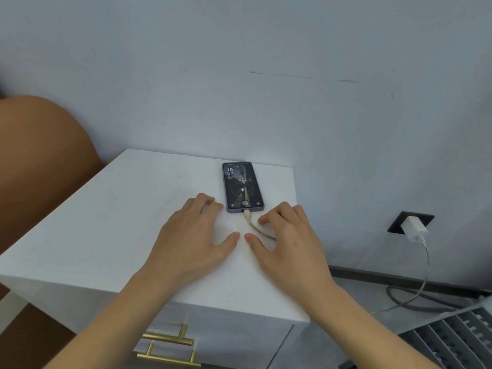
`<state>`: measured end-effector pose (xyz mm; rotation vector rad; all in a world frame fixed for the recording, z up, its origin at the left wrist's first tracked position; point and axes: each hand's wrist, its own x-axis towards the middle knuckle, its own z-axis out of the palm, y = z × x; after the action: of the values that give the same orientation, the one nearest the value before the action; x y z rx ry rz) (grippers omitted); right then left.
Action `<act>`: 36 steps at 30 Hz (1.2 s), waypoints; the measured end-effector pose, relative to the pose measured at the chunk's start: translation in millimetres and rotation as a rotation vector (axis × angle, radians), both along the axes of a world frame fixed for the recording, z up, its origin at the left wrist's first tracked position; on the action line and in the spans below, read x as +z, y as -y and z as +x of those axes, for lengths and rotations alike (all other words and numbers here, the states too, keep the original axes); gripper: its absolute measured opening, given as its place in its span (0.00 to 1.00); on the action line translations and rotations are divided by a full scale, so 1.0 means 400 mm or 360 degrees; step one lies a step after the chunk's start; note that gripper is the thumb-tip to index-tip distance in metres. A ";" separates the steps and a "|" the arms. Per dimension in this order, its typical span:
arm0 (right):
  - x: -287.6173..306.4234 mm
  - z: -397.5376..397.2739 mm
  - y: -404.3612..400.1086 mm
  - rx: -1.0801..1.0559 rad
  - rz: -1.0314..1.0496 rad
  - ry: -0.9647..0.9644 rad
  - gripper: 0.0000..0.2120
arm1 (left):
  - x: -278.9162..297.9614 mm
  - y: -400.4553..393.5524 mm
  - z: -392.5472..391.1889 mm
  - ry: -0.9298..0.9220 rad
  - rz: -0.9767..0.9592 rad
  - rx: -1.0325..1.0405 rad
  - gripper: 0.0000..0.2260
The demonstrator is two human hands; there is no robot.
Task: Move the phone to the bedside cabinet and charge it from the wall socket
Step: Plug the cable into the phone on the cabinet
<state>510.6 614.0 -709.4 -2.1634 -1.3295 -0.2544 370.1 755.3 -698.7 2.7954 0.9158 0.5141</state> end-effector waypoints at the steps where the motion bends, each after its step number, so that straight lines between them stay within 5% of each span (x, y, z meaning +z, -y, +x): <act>1: 0.000 0.000 0.000 -0.0001 0.0002 -0.0001 0.16 | 0.000 0.000 0.000 0.0000 0.0004 -0.0001 0.31; 36: 0.005 -0.003 0.002 -0.0001 -0.0013 -0.0011 0.16 | -0.001 -0.002 -0.001 -0.0015 -0.0007 0.0010 0.31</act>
<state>509.2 613.4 -707.6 -2.1697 -1.3282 -0.2417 369.7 756.0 -699.1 2.7942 0.9266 0.4995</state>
